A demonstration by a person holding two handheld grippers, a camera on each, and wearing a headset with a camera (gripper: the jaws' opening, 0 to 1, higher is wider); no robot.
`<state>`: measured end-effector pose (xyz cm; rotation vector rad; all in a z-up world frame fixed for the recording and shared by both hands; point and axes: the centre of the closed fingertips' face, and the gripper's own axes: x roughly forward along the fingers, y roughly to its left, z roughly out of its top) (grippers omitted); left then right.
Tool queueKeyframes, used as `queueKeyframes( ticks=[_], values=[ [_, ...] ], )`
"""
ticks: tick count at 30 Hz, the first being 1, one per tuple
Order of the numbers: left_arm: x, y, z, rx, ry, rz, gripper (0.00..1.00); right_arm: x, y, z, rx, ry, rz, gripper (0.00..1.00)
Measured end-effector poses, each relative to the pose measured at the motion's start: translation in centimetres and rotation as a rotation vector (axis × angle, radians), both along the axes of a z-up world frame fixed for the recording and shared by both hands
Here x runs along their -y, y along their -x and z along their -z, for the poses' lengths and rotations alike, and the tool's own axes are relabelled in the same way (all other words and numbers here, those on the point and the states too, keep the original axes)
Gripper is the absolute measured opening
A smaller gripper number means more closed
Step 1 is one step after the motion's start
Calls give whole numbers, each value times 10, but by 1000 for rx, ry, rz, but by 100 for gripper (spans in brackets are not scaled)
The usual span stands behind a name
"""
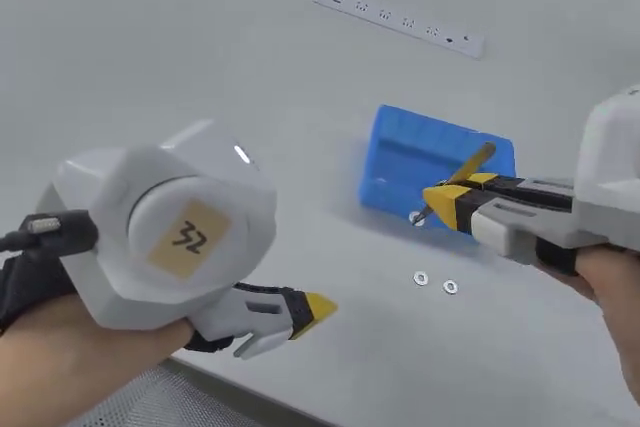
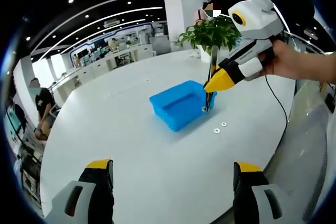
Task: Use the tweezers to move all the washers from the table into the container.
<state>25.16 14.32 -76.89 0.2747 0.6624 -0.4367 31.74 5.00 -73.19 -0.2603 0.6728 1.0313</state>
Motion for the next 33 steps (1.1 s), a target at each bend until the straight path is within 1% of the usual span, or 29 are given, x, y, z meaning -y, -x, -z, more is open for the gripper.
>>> queueKeyframes(
  ticks=[2, 5, 6, 10, 14, 17, 26, 29, 33],
  values=[
    [0, 0, 0, 1, 0, 0, 97, 1, -1, -7, 4, -5, 8, 4],
    [0, 0, 0, -2, -1, 2, 97, 3, -4, -13, 11, -8, 14, 4],
    [0, 0, 0, -2, -2, 3, 97, 4, -5, -17, 18, -10, 17, 4],
    [1, -1, 0, -2, -1, 6, 97, 6, -12, -25, 40, -15, 22, 4],
    [2, -1, 1, -2, -3, 8, 97, 8, -20, -27, 54, -18, 35, 4],
    [0, -1, 1, -3, -6, 3, 97, 11, -29, -28, 68, -14, 44, 4],
    [-5, -1, 2, -7, -12, -7, 97, 14, -43, -38, 110, -2, 37, 4],
    [-4, -1, 2, -8, -9, -6, 97, 15, -47, -39, 114, -1, 37, 4],
    [-2, 0, 3, -15, -3, 2, 98, 12, -48, -32, 112, 8, 35, 4]
  ],
)
